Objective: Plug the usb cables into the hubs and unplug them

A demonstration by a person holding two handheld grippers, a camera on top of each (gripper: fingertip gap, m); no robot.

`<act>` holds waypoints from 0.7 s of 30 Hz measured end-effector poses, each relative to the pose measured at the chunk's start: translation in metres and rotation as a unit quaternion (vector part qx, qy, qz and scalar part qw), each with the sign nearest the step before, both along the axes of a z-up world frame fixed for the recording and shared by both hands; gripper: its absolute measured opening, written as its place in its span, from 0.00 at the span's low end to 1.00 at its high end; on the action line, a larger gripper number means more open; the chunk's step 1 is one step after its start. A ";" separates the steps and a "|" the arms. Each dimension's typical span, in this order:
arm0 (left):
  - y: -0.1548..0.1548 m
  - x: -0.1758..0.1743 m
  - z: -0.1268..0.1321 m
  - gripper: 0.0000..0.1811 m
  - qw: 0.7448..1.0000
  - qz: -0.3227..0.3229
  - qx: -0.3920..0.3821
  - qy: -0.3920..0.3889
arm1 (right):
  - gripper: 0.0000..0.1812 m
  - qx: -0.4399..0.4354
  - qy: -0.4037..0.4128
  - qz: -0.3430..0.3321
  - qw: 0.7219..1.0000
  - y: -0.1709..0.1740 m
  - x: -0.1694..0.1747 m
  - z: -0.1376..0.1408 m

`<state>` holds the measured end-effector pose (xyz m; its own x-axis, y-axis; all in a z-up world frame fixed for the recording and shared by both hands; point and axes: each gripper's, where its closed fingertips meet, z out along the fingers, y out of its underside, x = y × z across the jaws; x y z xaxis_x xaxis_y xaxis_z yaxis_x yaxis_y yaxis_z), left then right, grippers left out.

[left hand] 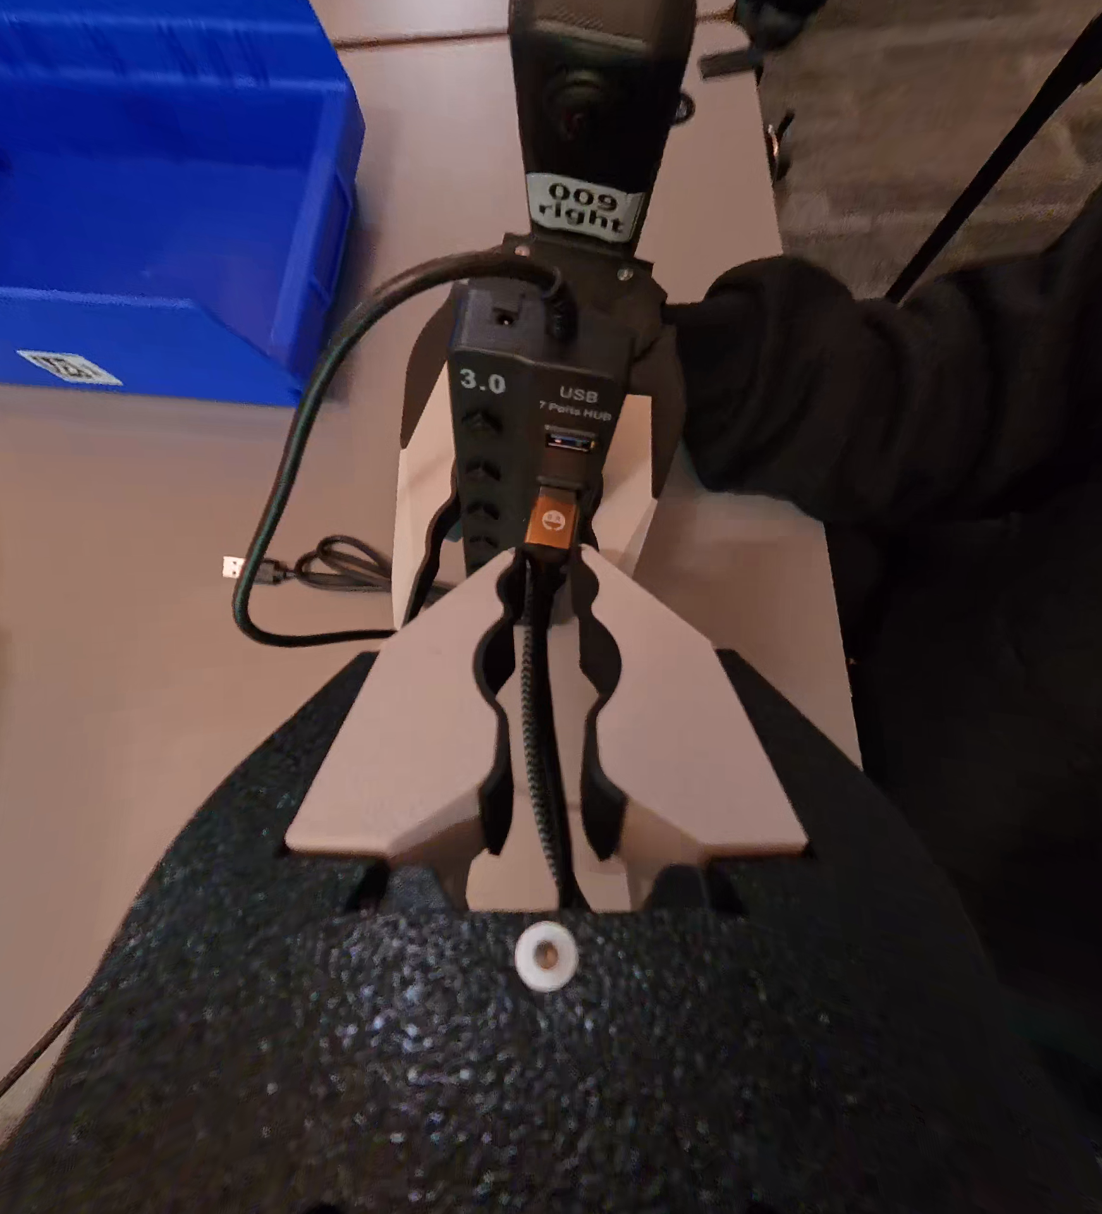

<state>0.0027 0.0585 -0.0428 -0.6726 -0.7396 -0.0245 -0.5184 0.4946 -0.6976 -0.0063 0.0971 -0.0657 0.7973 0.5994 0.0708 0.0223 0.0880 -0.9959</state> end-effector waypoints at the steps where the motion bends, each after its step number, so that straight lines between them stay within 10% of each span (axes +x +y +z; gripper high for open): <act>1: 0.000 0.000 0.001 0.06 1.000 -0.003 -0.008 -0.014 | 0.35 -0.002 0.006 0.000 1.000 0.000 0.001 0.001; 21: -0.003 0.002 -0.004 0.07 0.994 0.002 -0.059 -0.089 | 0.35 -0.009 -0.008 0.004 1.000 0.003 -0.006 -0.004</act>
<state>0.0052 0.0559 -0.0472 -0.6626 -0.7469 -0.0560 -0.3829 0.4020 -0.8317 -0.0125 0.1001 -0.0698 0.7907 0.6078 0.0728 0.0379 0.0701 -0.9968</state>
